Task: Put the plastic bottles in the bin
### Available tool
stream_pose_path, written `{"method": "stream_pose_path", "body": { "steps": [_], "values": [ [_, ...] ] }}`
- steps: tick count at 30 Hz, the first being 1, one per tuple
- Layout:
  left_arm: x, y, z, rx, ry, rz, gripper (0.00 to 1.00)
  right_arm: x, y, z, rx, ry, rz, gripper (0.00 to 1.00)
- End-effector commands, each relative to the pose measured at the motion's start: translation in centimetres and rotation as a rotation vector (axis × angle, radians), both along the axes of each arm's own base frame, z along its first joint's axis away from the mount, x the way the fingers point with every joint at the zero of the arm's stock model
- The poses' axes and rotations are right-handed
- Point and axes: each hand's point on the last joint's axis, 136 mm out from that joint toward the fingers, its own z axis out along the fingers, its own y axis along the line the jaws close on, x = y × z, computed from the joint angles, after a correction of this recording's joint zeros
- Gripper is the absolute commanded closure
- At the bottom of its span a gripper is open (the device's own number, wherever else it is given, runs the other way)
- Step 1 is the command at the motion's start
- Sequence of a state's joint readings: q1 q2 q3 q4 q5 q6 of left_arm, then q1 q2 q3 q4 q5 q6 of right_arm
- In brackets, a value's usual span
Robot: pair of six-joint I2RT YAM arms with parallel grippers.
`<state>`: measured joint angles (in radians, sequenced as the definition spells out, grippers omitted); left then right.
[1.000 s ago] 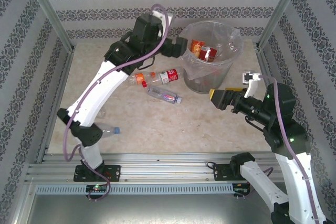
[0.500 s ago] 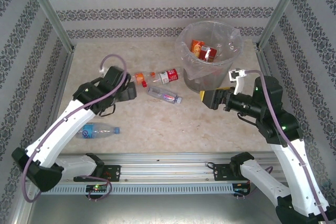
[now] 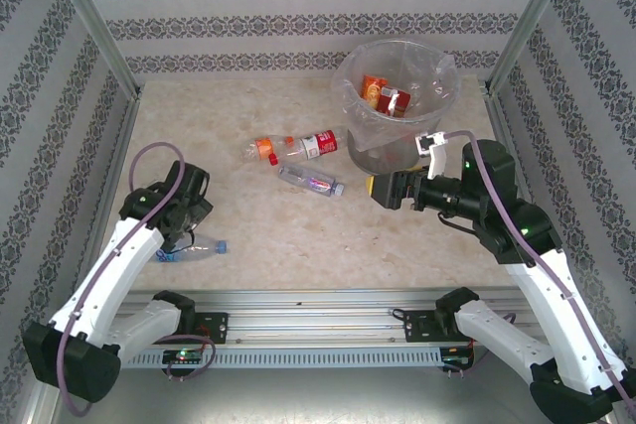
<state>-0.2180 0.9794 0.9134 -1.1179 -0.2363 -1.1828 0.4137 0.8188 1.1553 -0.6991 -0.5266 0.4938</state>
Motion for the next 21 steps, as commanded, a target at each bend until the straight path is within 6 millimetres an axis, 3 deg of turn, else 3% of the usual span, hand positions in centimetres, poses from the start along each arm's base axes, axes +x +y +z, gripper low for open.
{"method": "stream_pose_path", "body": {
  "steps": [1, 8, 21],
  "values": [
    [-1.2, 0.7, -1.5, -0.074, 0.021, 0.145, 0.12, 0.1, -0.1, -0.4, -0.018, -0.019, -0.005, 0.02],
    [-1.8, 1.1, -5.5, -0.204, 0.041, 0.259, 0.11, 0.1, 0.1, -0.7, -0.023, -0.013, -0.005, 0.02],
    [-1.4, 3.0, -9.1, -0.273, 0.025, 0.340, 0.07, 0.1, 0.1, -1.6, -0.036, 0.006, -0.008, 0.02]
  ]
}}
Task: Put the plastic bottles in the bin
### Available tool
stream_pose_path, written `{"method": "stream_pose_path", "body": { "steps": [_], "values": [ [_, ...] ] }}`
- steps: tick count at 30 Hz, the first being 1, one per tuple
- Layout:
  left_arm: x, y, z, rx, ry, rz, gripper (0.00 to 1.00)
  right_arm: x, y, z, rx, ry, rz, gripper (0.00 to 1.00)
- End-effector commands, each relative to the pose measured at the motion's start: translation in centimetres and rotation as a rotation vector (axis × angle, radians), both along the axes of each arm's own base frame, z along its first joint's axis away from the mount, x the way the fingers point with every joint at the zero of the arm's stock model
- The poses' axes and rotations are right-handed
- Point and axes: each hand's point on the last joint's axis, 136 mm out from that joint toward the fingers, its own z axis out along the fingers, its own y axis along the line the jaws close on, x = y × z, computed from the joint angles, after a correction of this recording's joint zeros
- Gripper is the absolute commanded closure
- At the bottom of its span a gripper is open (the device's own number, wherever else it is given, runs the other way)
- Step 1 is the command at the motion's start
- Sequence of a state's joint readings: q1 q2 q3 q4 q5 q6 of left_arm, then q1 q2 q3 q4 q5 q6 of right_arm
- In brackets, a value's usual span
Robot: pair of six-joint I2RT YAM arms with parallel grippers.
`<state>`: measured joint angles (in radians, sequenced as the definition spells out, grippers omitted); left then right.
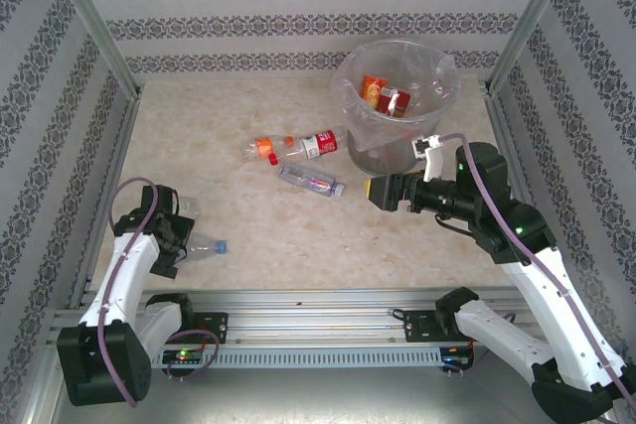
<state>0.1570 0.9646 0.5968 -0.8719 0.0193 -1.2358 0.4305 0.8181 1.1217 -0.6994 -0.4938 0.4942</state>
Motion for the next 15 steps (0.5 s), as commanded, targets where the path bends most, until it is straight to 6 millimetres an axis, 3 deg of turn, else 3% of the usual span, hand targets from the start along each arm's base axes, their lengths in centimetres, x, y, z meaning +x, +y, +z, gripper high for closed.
{"method": "stream_pose_path", "body": {
  "steps": [1, 9, 15],
  "values": [
    [0.8, 0.4, -0.4, -0.010, -0.031, -0.006, 0.07, -0.1, 0.1, -0.1, -0.010, -0.018, 0.004, 0.02],
    [0.8, 1.4, -1.3, -0.017, -0.041, 0.034, 0.13, 0.0, 0.3, -0.2, -0.013, -0.014, 0.006, 0.02],
    [1.0, 2.0, -2.0, -0.031, -0.042, 0.053, 0.09, 0.0, 0.3, -0.2, -0.016, -0.011, 0.007, 0.02]
  ]
}}
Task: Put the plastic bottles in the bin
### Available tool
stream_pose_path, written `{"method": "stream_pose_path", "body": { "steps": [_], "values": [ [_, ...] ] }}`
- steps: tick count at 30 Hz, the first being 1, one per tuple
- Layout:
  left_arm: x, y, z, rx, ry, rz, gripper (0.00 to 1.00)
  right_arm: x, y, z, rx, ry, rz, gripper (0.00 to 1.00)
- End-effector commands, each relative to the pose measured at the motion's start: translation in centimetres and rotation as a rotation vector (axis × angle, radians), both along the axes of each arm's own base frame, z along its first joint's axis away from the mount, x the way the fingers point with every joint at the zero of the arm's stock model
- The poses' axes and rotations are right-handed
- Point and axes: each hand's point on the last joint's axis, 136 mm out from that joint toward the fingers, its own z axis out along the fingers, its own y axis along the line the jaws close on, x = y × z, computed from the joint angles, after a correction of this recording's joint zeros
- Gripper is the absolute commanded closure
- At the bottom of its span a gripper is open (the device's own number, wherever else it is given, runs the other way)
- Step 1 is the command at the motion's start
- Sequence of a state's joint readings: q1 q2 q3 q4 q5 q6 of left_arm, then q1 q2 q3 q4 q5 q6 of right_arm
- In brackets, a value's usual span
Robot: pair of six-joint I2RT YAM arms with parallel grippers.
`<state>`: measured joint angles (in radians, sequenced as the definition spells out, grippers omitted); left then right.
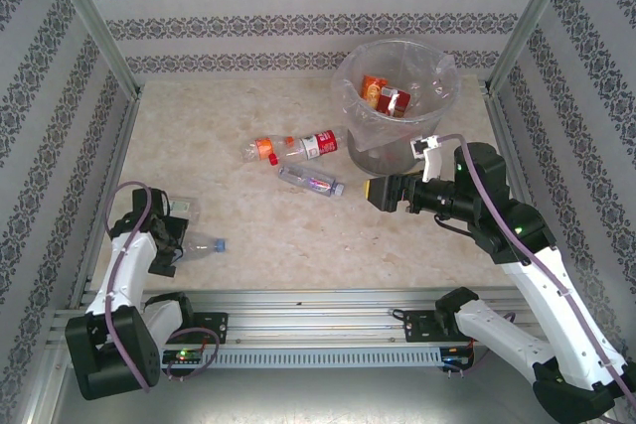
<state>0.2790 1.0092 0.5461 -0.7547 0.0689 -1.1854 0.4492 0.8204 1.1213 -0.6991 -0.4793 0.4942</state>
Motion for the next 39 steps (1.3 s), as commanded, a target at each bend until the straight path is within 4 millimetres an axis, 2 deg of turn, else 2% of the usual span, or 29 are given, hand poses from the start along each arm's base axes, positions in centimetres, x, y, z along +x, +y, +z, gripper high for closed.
{"method": "stream_pose_path", "body": {
  "steps": [1, 7, 12, 18, 23, 29, 31, 39],
  "values": [
    [0.2, 0.4, -0.5, -0.005, -0.012, -0.003, 0.10, 0.1, 0.1, -0.2, -0.011, -0.010, 0.001, 0.02],
    [0.3, 0.7, -0.4, -0.004, -0.018, -0.006, 0.25, 0.1, 0.1, -0.3, -0.014, -0.008, -0.001, 0.02],
    [1.1, 0.7, 1.0, 0.008, -0.066, -0.054, 0.39, 0.2, 0.3, -0.3, -0.012, -0.008, 0.003, 0.02],
    [1.4, 0.1, 4.2, 0.015, -0.133, -0.119, 0.43, 0.0, 1.2, -0.1, 0.017, 0.005, 0.053, 0.02],
    [2.7, -1.1, 9.0, 0.008, -0.280, -0.197, 0.46, -0.6, 3.1, 0.3, 0.083, 0.025, 0.157, 0.02],
    [6.2, -4.8, 13.9, -0.035, -0.476, -0.390, 0.45, -0.4, 5.5, -0.1, 0.114, 0.056, 0.243, 0.02],
    [7.8, -6.6, 15.7, -0.037, -0.558, -0.481, 0.46, -0.3, 6.5, -0.3, 0.114, 0.067, 0.268, 0.02],
    [12.8, -16.4, 22.5, -0.066, -0.831, -0.808, 0.45, 0.2, 10.3, -1.3, 0.137, 0.104, 0.312, 0.02]
  ]
}}
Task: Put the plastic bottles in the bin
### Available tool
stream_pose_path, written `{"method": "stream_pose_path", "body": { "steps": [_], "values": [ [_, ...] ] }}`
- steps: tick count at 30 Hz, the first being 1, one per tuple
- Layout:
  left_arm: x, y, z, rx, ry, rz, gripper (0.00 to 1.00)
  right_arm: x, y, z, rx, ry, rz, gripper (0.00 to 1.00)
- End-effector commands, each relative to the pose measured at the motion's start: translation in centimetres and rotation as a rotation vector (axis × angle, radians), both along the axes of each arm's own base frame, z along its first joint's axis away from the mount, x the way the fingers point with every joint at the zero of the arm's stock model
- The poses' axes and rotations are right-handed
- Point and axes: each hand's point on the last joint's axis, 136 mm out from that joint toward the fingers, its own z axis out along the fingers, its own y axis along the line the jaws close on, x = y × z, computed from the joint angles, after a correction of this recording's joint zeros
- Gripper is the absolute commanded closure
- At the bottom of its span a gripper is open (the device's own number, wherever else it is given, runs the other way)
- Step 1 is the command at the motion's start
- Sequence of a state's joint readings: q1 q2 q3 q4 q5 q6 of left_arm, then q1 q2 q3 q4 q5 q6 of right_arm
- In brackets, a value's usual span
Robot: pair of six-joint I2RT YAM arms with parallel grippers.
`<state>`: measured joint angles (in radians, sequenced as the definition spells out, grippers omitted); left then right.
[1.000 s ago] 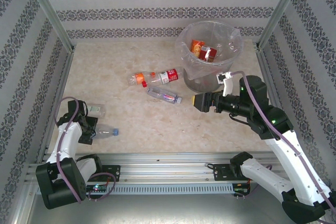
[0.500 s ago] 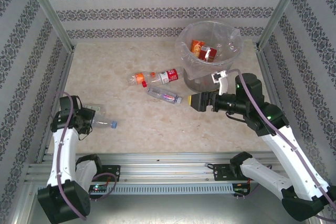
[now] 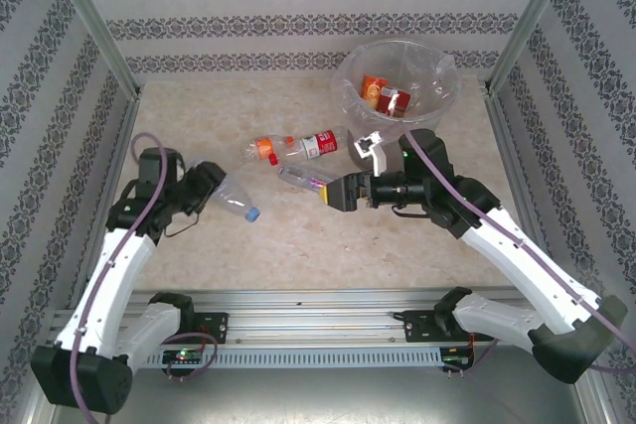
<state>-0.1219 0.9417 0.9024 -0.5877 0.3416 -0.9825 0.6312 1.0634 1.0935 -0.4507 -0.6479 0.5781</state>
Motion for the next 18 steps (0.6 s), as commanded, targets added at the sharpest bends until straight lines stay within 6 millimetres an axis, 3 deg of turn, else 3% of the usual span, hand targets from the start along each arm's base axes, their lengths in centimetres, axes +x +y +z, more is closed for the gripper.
{"method": "stream_pose_path", "body": {
  "steps": [1, 8, 18],
  "values": [
    [3.0, -4.0, 5.3, -0.048, -0.202, -0.128, 0.45, 0.2, 1.7, 0.8, 0.055, -0.018, 0.013, 0.02],
    [4.4, -10.3, 7.9, -0.155, -0.260, -0.236, 0.44, 1.7, 3.1, -0.2, 0.100, 0.016, -0.045, 0.02],
    [3.9, -17.6, 9.5, -0.247, -0.281, -0.372, 0.41, 3.0, 3.6, -1.0, 0.081, 0.024, -0.090, 0.03]
  ]
}}
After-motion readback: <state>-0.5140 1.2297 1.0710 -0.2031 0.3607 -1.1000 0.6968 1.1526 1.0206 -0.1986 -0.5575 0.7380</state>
